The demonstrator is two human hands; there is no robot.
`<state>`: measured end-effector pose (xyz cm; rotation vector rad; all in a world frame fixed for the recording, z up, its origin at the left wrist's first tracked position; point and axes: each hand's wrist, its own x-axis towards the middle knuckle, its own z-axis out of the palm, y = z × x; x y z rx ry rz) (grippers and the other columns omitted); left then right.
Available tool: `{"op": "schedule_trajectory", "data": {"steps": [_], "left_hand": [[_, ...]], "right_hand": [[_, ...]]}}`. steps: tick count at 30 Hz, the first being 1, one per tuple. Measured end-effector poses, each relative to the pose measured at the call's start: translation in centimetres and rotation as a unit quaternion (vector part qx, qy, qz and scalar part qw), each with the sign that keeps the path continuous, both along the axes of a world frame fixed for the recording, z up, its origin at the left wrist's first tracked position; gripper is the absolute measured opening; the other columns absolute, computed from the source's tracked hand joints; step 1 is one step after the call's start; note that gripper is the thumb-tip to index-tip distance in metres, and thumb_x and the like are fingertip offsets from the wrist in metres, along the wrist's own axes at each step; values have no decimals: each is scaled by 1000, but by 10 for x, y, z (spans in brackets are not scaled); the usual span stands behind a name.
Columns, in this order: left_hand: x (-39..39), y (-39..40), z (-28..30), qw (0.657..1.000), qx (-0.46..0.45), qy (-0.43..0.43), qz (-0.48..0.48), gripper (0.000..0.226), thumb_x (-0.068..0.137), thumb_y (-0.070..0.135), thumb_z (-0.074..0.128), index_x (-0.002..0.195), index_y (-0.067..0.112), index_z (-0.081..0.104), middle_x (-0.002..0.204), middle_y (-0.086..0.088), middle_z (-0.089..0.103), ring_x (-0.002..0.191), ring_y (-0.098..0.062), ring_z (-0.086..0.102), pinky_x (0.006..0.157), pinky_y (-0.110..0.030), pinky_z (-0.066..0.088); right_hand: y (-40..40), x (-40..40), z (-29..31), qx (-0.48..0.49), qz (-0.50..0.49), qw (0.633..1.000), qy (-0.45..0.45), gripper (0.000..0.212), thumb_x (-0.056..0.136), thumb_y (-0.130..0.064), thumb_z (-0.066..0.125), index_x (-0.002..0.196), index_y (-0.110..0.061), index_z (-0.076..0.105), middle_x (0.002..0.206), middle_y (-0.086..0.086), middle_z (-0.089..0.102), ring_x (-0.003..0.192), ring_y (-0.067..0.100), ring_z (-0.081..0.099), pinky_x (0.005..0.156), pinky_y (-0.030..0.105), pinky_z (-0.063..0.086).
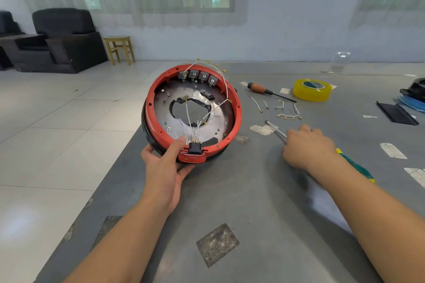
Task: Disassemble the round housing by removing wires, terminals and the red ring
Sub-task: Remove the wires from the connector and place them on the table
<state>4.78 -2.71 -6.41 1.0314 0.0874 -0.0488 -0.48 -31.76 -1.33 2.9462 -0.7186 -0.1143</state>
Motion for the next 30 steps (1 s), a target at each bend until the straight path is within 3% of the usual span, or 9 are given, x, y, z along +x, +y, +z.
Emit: {"op": "schedule_trajectory", "data": {"steps": [6, 10, 13, 16, 21, 23, 26, 28, 30], "left_hand": [[2, 4, 1, 1000, 8, -9, 16, 53, 90, 14, 78, 127, 27, 41, 126, -16, 69, 95, -33, 77, 85, -58, 62], [2, 4, 1, 1000, 2, -10, 17, 60, 91, 14, 77, 134, 24, 38, 126, -17, 69, 96, -32, 77, 87, -58, 62], [1, 3, 2, 1000, -5, -8, 20, 60, 90, 13, 77, 135, 24, 38, 125, -18, 69, 94, -32, 77, 87, -59, 61], [2, 4, 3, 1000, -12, -7, 23, 61, 90, 12, 77, 135, 24, 38, 126, -18, 69, 93, -30, 77, 86, -59, 62], [3, 7, 3, 999, -33, -11, 25, 64, 90, 10, 77, 137, 29, 39, 126, -15, 70, 94, -31, 77, 87, -59, 61], [4, 9, 4, 998, -55, -15, 23, 67, 89, 8, 77, 139, 33, 40, 113, -8, 75, 93, -31, 77, 87, -57, 61], [4, 11, 5, 996, -87, -17, 16, 70, 90, 7, 75, 141, 35, 38, 97, -2, 79, 91, -32, 77, 86, -55, 62], [5, 12, 5, 994, -103, -9, 18, 67, 90, 7, 75, 139, 32, 38, 105, -6, 77, 91, -32, 78, 84, -54, 63], [6, 13, 5, 994, -111, 5, 17, 62, 90, 9, 76, 135, 29, 39, 114, -10, 72, 95, -33, 78, 83, -54, 63]], "right_hand": [[1, 0, -9, 28, 4, 999, 22, 39, 101, -19, 43, 139, -10, 44, 133, 19, 42, 123, 41, 51, 98, 48, 49], [9, 1, -22, 31, 32, 998, -36, 30, 98, -11, 40, 126, -7, 51, 116, 15, 43, 109, 38, 54, 85, 40, 47], [15, 2, -31, 20, 66, 995, -77, 30, 94, -9, 42, 122, -8, 52, 118, 16, 48, 105, 37, 53, 76, 35, 36], [16, 5, -34, 61, 96, 985, -127, 31, 95, -11, 44, 124, -10, 56, 118, 14, 51, 105, 37, 55, 76, 36, 37], [16, 4, -35, 193, 123, 942, -245, 37, 106, -21, 44, 141, -17, 54, 124, 10, 54, 110, 34, 57, 92, 43, 48], [18, 2, -38, 218, 135, 926, -276, 40, 107, -24, 44, 146, -18, 50, 129, 6, 53, 113, 31, 57, 96, 45, 48], [22, 0, -41, 241, 169, 904, -310, 40, 108, -26, 43, 147, -23, 49, 126, -2, 50, 101, 29, 63, 91, 47, 51], [25, 0, -42, 257, 187, 884, -342, 41, 108, -24, 44, 148, -25, 49, 120, -9, 49, 93, 24, 64, 88, 43, 52], [27, -2, -43, 291, 217, 852, -378, 42, 107, -19, 45, 149, -24, 51, 116, -12, 49, 86, 16, 63, 81, 30, 51]]}}
